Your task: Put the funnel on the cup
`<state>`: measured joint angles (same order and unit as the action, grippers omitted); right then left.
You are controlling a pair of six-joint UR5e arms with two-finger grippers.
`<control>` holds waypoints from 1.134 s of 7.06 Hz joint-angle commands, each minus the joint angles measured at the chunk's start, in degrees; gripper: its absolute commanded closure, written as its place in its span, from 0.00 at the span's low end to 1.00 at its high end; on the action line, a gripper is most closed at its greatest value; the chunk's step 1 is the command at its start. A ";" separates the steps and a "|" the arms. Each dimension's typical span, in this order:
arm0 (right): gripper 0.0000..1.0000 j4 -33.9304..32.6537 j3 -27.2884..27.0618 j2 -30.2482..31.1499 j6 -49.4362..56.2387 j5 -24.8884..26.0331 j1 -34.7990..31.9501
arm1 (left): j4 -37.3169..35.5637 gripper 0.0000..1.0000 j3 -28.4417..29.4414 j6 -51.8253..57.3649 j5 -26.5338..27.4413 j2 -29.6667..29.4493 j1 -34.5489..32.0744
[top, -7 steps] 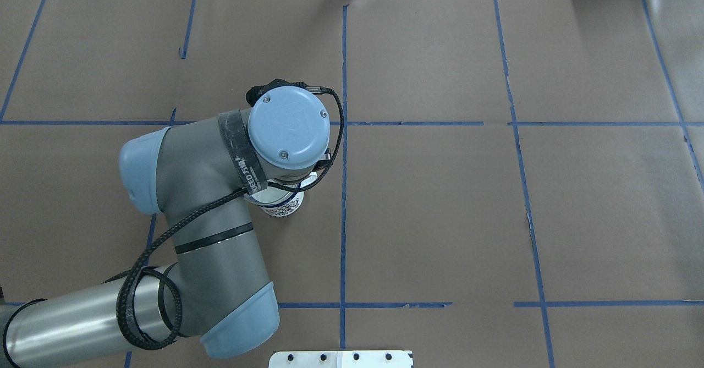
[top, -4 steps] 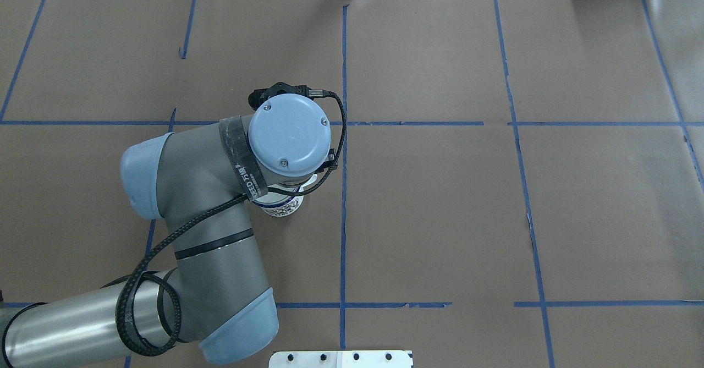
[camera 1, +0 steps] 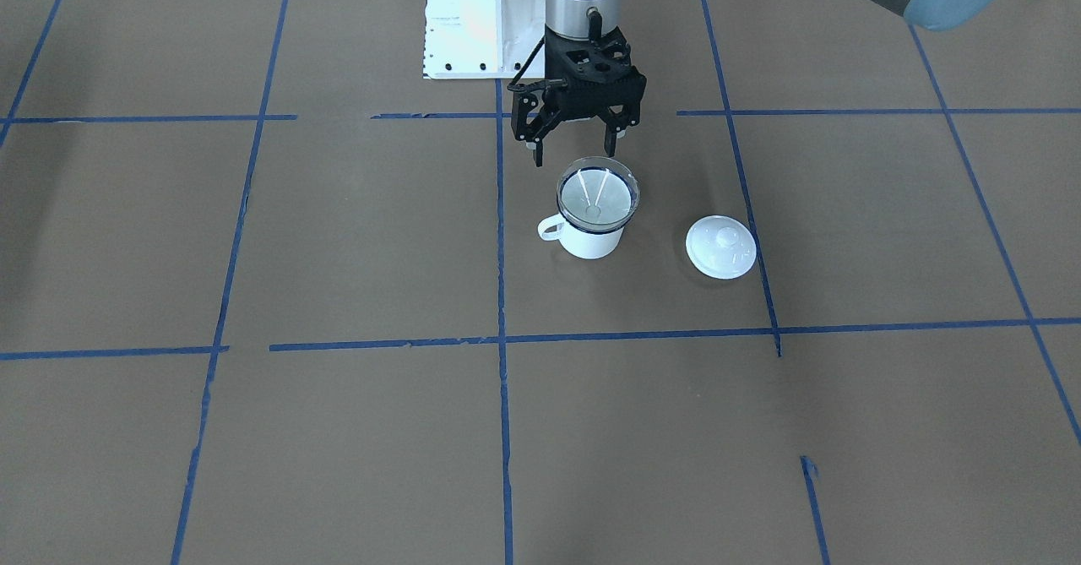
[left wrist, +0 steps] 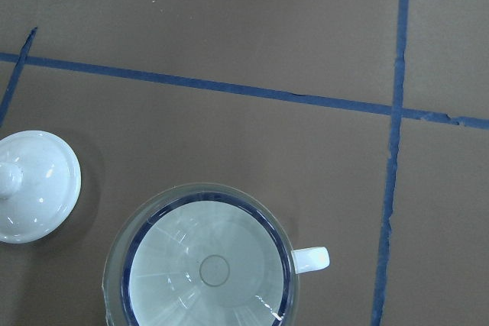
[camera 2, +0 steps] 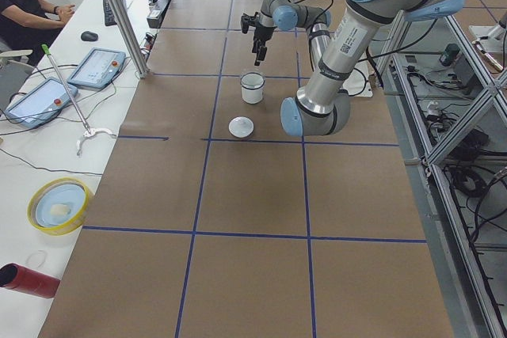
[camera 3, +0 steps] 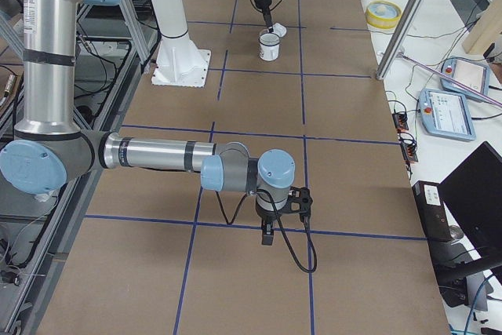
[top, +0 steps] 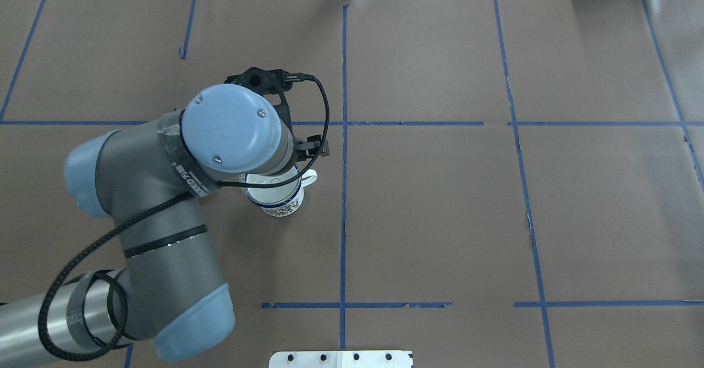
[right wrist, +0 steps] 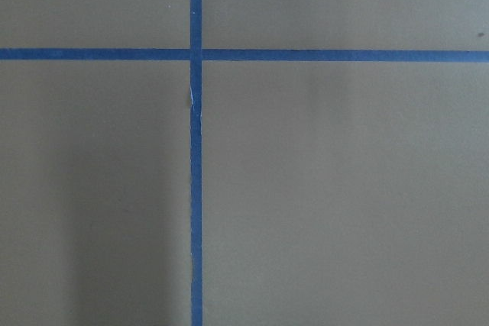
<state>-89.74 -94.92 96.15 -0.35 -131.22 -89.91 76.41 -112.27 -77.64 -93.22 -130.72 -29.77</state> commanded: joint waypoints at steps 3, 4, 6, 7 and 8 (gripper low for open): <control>0.00 0.00 0.00 0.01 0.00 0.00 0.00 | 8.03 0.00 -1.11 29.91 -20.90 12.55 -23.16; 0.00 0.00 0.00 -0.08 0.00 0.00 0.00 | 8.49 0.00 0.28 40.27 -26.00 15.55 -30.02; 0.00 0.00 0.00 0.01 0.00 0.00 0.00 | 8.93 0.00 5.38 59.35 -32.80 24.06 -41.11; 0.00 0.00 0.00 0.01 0.00 0.00 0.00 | 9.19 0.00 7.22 66.50 -37.69 28.20 -45.77; 0.00 0.00 0.00 0.01 0.00 0.00 0.00 | 9.20 0.00 8.20 73.35 -40.26 32.85 -49.47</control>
<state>-89.74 -94.92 96.15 -0.35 -131.22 -89.91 85.45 -105.70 -13.41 -129.49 -103.53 -74.00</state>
